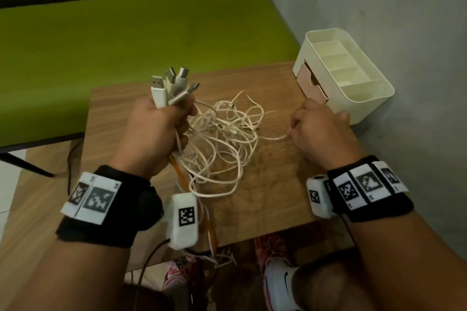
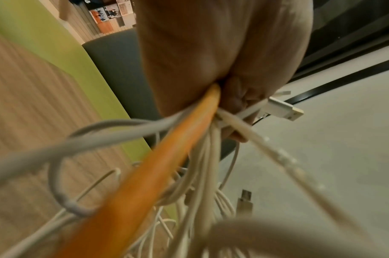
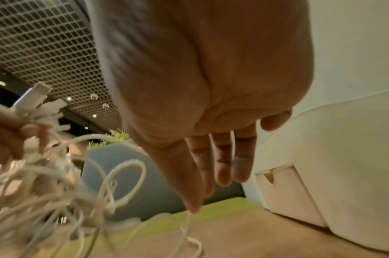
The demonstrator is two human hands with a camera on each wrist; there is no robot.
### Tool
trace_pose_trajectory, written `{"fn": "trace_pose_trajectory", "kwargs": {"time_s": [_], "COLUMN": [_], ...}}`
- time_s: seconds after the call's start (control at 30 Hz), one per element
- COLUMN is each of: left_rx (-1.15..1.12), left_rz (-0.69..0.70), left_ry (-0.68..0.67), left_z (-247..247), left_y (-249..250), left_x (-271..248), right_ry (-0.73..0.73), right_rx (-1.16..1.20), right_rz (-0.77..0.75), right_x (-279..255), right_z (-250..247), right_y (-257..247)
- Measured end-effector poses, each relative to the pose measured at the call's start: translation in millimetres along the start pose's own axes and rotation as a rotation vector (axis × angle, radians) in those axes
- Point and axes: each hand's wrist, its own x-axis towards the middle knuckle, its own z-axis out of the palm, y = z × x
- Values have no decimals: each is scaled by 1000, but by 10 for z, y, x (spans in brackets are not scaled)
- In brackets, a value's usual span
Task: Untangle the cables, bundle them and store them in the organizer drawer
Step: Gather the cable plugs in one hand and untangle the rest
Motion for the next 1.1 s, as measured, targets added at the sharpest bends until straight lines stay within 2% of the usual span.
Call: {"fn": "trace_pose_trajectory", "kwargs": {"time_s": [0.07,0.17,0.2,0.27,0.33,0.47,0.63,0.67,0.7,0.77,0.8,0.83,0.9,0.97,1.03,1.1], "left_rx": [27,49,48,35,-2,-100,-218,-200,-170,-98,-69,-55,-50,-57,-60,-68], "left_rz": [-9,-20,-25,-42,-75,-91,-48,-52,-59,-69,-73,-77,-92,-102,-100,-94], "left_ry": [-35,-84,-99,-124,-139,-105,12,16,16,-14,-42,-69,-96,-113,-138,-169], "left_z": [29,90,114,172,248,254,-76,-93,-85,-19,27,77,162,227,279,302], "left_y": [-45,-77,-81,-85,-82,-63,61,62,51,9,-13,-32,-58,-73,-89,-95], "left_x": [-13,-27,-34,-65,-106,-106,23,20,12,-12,-28,-41,-71,-101,-130,-150], "right_ry": [28,270,283,108,-59,-101,-200,-135,4,354,467,508,462,302,150,63], "right_rx": [110,472,588,697,607,408,-36,-42,13,248,389,520,769,935,958,900], "right_rz": [24,-140,-198,-223,-229,-222,17,25,-24,-187,-263,-329,-388,-341,-258,-187], "right_x": [7,-131,-203,-333,-372,-296,-161,-141,-117,-117,-133,-170,-291,-368,-382,-349], "right_z": [-88,-293,-351,-364,-246,-114,-152,-136,-113,-111,-149,-192,-254,-252,-168,-113], "right_y": [-62,-261,-356,-573,-708,-576,-116,-79,-61,-149,-247,-363,-602,-727,-738,-700]}}
